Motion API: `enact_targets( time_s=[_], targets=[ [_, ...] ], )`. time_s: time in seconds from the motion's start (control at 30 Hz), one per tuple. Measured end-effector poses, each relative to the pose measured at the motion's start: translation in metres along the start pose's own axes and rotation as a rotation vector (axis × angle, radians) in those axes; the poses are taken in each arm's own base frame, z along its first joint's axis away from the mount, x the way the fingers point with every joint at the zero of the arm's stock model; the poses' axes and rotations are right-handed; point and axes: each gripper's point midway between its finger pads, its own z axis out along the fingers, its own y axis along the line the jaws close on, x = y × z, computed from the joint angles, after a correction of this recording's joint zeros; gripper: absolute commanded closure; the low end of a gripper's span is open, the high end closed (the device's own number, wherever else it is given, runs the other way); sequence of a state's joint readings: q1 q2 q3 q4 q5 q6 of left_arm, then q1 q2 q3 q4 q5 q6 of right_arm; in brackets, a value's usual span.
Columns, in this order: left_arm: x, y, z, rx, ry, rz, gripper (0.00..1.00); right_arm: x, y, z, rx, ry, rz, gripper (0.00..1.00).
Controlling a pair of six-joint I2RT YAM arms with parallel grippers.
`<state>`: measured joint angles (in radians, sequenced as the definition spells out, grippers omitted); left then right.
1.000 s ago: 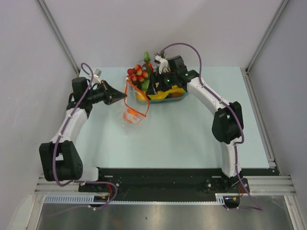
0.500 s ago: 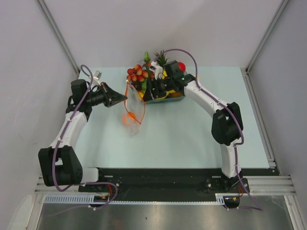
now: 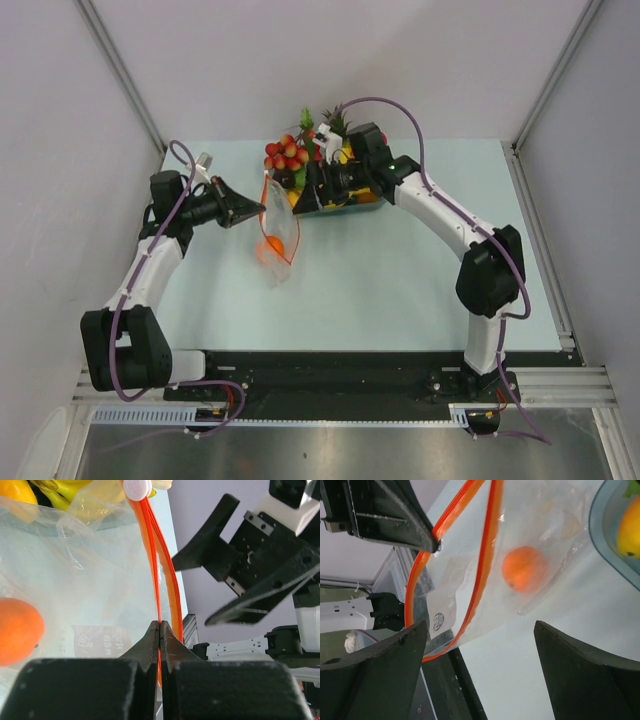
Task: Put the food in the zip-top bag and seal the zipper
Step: Adjust the zipper food storage bag at the center of the board.
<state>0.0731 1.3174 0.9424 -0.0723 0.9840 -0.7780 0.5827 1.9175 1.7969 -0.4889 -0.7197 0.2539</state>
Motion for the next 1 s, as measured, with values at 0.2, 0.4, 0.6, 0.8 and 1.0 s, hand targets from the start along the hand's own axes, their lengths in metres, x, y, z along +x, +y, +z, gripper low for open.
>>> enact_targets(
  time_s=[0.2,0.4,0.6,0.8,1.0],
  targets=[
    [-0.002,0.001,0.000,-0.007,-0.011,-0.003,1.00,0.018,0.018,0.016,0.013,0.049,-0.069,0.56],
    [0.002,-0.001,-0.003,-0.015,-0.009,0.001,1.00,0.016,0.010,0.025,0.083,0.077,-0.100,1.00],
    [0.011,0.012,-0.020,-0.190,-0.005,0.044,1.00,-0.008,0.005,0.008,0.079,0.037,-0.093,1.00],
    [0.010,0.023,-0.035,-0.332,-0.020,0.091,1.00,-0.011,-0.005,0.006,0.085,0.053,-0.118,1.00],
    [0.020,0.047,-0.030,-0.378,0.014,0.014,1.00,-0.015,-0.033,0.038,0.083,0.082,-0.135,1.00]
  ],
)
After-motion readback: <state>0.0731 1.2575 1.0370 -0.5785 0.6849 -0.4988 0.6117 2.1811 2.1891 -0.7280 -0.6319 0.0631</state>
